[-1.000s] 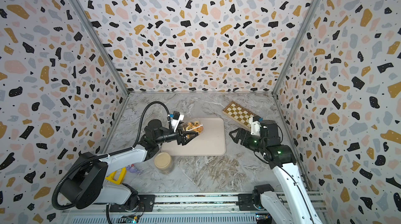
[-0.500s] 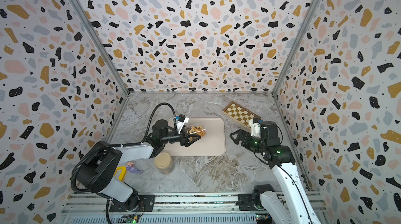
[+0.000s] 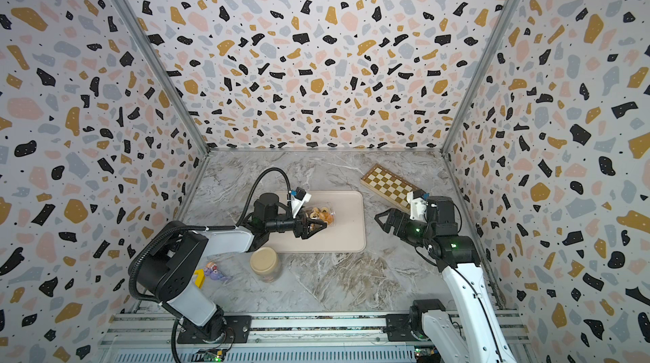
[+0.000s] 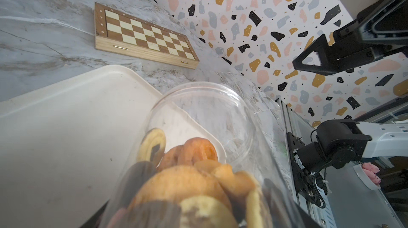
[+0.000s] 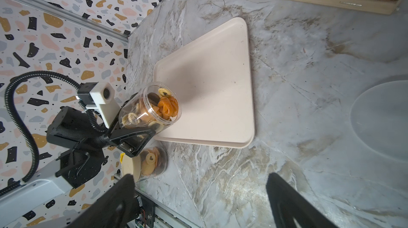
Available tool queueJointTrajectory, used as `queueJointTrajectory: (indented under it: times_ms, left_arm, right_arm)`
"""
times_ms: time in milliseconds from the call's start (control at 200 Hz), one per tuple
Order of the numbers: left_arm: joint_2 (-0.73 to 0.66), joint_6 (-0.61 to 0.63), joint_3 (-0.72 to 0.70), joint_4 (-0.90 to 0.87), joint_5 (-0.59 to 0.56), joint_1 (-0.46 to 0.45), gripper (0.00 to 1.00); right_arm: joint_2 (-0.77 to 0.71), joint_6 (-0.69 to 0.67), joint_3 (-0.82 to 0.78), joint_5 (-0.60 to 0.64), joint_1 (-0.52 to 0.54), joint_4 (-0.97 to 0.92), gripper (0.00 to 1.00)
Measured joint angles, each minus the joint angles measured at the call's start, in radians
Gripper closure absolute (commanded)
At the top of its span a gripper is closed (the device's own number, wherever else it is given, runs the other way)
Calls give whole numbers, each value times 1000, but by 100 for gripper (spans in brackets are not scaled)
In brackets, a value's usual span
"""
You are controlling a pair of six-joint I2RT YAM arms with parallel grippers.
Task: Pour the cookies out of the jar
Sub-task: Pour the cookies in the jar onto the tray.
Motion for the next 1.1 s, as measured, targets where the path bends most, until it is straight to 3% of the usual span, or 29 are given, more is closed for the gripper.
queueJointTrajectory:
  times_ms: [591,1101]
  left_arm:
    - [99,94,49,-138,-58,0,100]
    - [121,197,160,-392,-169,-30,100]
  right_arm:
    - [3,-7,1,-40,-24,-2,5]
    - [1,-6,20,-47,-31,-36,4]
